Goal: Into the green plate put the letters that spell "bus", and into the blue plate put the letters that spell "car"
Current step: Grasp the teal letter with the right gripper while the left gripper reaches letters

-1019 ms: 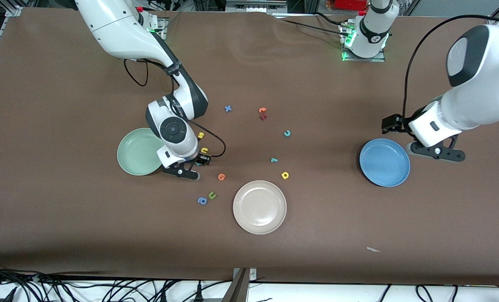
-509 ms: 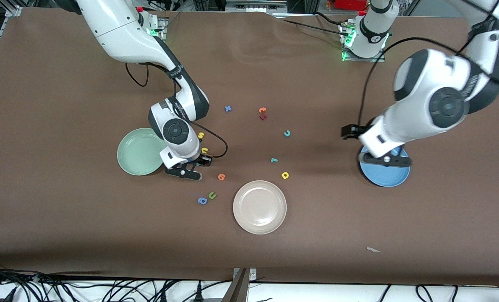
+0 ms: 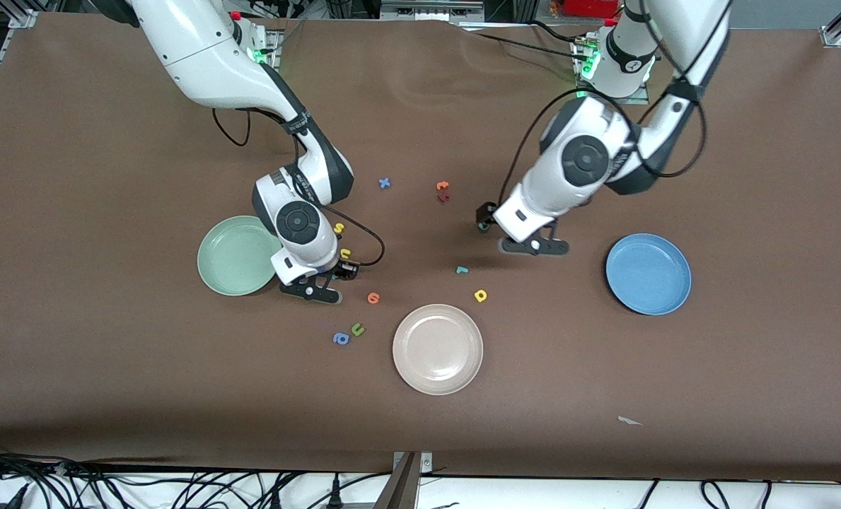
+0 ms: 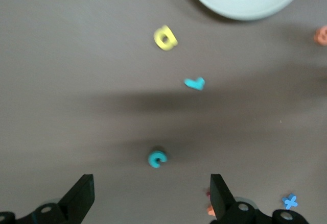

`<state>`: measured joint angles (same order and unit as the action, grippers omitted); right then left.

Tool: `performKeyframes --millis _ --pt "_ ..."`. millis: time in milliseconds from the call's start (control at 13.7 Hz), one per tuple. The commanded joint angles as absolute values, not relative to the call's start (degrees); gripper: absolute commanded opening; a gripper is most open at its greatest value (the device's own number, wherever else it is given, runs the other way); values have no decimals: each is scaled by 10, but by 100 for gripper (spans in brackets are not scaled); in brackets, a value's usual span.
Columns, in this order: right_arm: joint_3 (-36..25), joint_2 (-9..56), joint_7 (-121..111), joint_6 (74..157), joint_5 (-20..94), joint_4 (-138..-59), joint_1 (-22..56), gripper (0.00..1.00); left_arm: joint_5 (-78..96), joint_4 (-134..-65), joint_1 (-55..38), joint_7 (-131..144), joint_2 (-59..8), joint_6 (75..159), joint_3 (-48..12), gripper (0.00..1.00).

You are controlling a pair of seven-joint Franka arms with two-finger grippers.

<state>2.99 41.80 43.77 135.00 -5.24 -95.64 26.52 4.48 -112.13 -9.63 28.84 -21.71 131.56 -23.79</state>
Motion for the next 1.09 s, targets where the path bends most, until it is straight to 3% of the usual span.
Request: performKeyframes --millis 0,146,437,728,873,1019 --pt "28 419 432 1363 -61 -962 268 39 34 -1168 -138 323 -235 1402 -236 100" --pt "28 419 429 1362 -61 -962 268 25 -50 -1165 -144 383 -267 1417 -237 100" --pt "26 391 395 1335 -58 -960 257 24 -164 -1151 -148 471 -312 1449 -239 96" --pt "18 330 318 1233 -55 -964 206 25 -165 -1151 -149 472 -330 1450 -239 89" --pt "6 307 252 1222 -51 -1004 179 25 -165 -1154 -149 472 -337 1454 -239 82" --pt "5 298 241 1236 -50 -1052 157 26 -165 -1157 -149 472 -336 1454 -239 81"
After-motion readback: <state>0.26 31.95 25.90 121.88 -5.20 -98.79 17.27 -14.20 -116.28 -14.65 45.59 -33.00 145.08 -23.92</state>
